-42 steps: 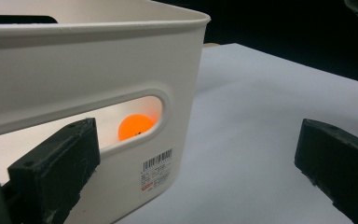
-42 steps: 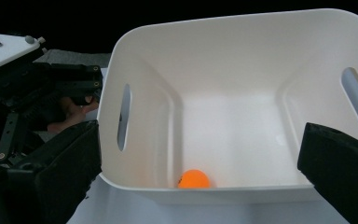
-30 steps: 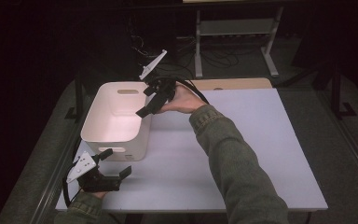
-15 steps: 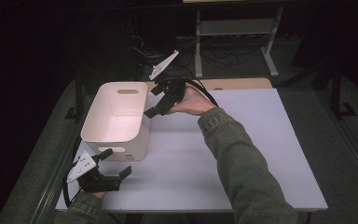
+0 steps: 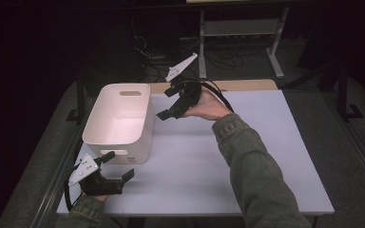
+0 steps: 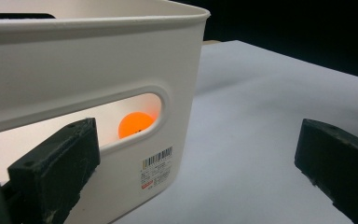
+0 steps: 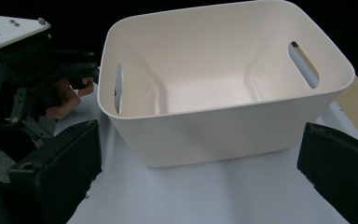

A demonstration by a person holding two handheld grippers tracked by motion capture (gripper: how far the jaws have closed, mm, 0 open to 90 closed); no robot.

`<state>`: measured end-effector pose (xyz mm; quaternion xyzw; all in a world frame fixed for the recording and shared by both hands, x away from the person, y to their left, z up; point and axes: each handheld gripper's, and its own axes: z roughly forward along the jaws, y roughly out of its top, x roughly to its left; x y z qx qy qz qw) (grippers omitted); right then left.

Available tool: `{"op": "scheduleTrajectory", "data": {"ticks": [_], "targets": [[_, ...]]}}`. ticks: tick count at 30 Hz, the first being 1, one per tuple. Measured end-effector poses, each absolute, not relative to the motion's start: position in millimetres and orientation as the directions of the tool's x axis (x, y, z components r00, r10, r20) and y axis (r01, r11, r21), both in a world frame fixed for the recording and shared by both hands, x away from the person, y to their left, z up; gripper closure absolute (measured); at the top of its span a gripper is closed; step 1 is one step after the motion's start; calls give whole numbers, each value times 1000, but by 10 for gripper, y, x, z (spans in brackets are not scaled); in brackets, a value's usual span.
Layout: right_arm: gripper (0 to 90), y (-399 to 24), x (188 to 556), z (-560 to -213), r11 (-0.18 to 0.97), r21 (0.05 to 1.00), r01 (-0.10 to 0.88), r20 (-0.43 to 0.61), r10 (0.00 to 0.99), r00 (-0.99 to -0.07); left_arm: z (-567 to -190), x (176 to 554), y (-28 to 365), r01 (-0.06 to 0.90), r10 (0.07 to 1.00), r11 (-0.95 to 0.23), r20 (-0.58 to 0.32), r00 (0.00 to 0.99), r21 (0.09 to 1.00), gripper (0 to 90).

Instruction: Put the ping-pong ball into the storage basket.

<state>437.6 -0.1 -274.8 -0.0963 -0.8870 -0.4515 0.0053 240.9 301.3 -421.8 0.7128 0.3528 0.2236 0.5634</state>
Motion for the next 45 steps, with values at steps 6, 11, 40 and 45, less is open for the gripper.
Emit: {"op": "scheduleTrajectory", "data": {"ticks": [6, 11, 40, 45], "targets": [[0, -156, 4345, -2783, 572, 800, 181, 86, 188, -978, -4220, 2410, 3013, 252, 755, -120, -76, 651, 960, 0], [0, -340, 4325, -2811, 556, 806, 203, 91, 221, -971, -4222, 2416, 3013, 253, 756, -118, -79, 650, 960, 0], [0, -893, 4163, -3096, 485, 840, 243, 103, 298, -949, -4238, 2432, 2998, 259, 757, -133, -70, 649, 957, 0], [0, -1032, 4091, -3169, 473, 845, 250, 103, 315, -944, -4233, 2426, 2995, 257, 759, -130, -71, 647, 957, 0]]}}
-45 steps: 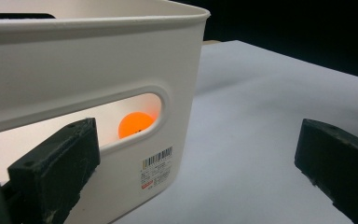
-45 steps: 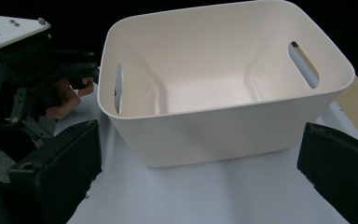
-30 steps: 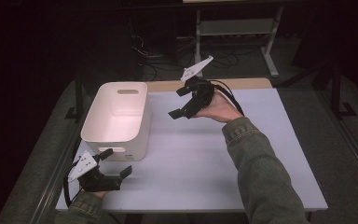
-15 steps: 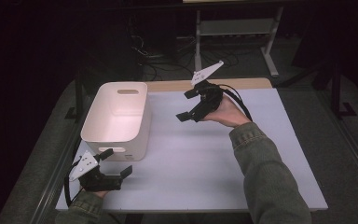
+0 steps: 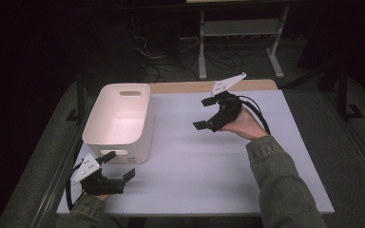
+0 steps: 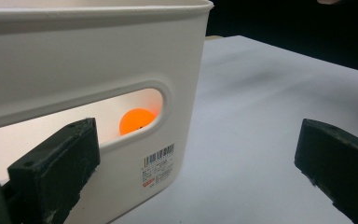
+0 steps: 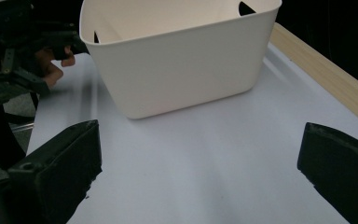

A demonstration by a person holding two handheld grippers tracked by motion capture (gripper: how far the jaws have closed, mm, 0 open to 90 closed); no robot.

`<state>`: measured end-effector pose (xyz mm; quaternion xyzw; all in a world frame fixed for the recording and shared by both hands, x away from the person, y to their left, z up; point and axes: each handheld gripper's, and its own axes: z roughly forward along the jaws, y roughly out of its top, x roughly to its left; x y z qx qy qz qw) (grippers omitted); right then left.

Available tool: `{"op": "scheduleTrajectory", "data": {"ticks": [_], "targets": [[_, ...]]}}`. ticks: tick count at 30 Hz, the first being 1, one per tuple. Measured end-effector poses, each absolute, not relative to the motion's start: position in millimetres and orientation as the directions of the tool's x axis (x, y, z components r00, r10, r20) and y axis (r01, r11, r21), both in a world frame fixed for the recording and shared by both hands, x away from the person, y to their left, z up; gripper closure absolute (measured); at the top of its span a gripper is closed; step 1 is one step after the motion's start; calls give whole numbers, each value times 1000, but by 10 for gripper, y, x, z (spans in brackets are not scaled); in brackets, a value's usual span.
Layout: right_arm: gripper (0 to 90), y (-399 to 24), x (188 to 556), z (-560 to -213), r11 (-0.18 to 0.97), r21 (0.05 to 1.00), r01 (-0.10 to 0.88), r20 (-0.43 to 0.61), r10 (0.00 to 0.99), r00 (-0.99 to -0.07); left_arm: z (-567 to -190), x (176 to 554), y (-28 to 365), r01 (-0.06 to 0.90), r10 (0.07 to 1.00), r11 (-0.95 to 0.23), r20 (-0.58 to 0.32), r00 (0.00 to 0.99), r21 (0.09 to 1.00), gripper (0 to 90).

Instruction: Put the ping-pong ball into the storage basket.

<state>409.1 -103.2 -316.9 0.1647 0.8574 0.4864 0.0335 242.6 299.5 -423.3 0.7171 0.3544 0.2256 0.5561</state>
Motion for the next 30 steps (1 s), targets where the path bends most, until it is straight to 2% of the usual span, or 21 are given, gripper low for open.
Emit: {"op": "scheduleTrajectory", "data": {"ticks": [8, 30], "targets": [[0, -1306, 3986, -3283, 429, 862, 270, 113, 357, -927, -4232, 2425, 2992, 257, 759, -132, -69, 647, 957, 0], [0, -1709, 3840, -3484, 369, 884, 287, 114, 424, -898, -4223, 2421, 2988, 249, 759, -131, -64, 648, 959, 0]]}}
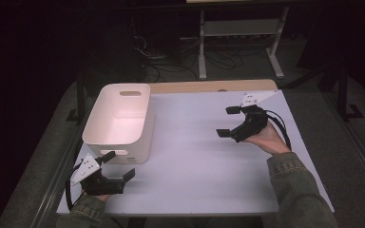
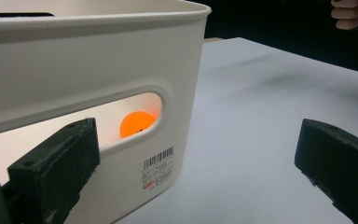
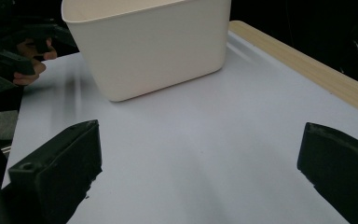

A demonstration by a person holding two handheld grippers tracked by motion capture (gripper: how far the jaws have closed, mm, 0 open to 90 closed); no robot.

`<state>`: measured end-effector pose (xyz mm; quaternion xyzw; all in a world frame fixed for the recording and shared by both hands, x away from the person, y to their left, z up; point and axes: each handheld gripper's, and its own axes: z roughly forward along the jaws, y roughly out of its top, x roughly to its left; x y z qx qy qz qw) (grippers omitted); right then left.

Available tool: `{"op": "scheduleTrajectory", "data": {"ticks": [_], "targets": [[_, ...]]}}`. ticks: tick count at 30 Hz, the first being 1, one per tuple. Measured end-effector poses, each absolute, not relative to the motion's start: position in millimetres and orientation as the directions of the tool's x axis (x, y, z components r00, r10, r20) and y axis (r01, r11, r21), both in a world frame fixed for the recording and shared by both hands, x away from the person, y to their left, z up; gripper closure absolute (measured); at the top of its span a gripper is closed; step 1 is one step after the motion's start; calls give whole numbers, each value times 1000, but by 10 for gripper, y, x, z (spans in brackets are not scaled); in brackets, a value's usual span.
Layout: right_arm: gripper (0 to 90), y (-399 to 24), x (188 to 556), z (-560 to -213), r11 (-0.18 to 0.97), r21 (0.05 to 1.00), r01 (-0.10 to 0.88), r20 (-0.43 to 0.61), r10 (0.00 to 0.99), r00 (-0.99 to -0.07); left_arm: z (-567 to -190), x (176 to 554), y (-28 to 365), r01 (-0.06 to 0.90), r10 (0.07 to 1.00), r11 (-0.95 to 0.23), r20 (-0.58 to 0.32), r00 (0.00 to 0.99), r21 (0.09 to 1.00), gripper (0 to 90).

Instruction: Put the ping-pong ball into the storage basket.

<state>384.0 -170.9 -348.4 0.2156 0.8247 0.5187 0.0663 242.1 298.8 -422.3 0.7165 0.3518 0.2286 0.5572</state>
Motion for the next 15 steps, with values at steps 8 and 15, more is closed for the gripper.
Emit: {"op": "scheduleTrajectory", "data": {"ticks": [8, 15], "targets": [[0, -1819, 3757, -3541, 345, 892, 291, 117, 446, -888, -4223, 2422, 2987, 249, 757, -131, -66, 651, 960, 0], [0, -1920, 3694, -3595, 326, 896, 300, 125, 465, -877, -4222, 2424, 2983, 250, 756, -133, -64, 651, 959, 0]]}}
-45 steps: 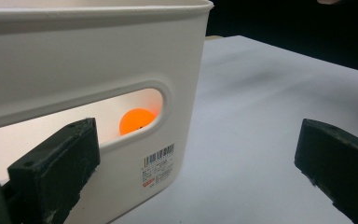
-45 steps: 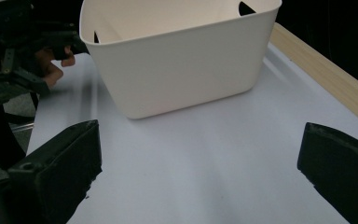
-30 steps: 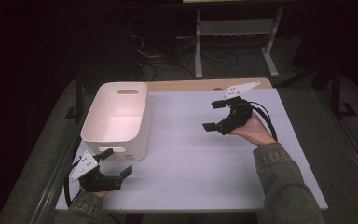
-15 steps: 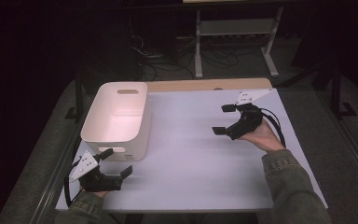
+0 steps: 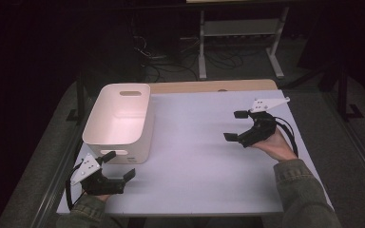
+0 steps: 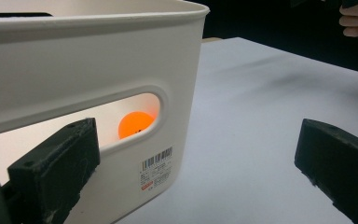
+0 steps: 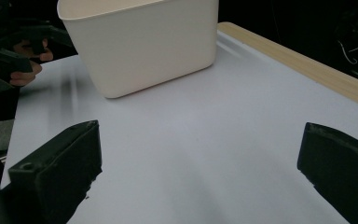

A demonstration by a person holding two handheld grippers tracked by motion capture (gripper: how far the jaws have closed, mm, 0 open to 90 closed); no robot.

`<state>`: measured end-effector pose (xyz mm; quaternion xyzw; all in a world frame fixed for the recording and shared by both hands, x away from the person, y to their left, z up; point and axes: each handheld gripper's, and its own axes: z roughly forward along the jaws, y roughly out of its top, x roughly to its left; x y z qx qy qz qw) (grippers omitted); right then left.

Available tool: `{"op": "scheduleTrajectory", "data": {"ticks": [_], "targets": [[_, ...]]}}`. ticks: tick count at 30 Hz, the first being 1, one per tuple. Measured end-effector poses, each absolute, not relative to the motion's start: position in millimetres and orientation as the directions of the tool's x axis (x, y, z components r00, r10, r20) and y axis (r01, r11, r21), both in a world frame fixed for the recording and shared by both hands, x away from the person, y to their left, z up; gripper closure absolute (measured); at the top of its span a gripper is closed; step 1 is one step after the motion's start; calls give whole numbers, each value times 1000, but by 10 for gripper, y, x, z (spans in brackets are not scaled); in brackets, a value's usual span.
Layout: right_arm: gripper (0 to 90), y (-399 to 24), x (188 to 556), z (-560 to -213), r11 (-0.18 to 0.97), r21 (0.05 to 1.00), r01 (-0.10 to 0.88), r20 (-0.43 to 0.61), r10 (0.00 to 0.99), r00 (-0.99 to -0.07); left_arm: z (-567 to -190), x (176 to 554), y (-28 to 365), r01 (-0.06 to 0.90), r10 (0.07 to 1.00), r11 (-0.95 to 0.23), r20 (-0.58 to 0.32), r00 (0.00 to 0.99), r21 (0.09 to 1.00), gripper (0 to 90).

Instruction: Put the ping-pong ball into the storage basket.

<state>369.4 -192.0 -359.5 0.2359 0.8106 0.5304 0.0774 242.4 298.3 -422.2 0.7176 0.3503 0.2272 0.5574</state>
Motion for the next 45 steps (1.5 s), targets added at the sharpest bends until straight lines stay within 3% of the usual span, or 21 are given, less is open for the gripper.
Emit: {"op": "scheduleTrajectory", "data": {"ticks": [45], "targets": [[0, -2419, 3175, -3996, 221, 930, 294, 99, 619, -779, -4218, 2423, 2979, 249, 755, -131, -66, 652, 960, 0]]}}
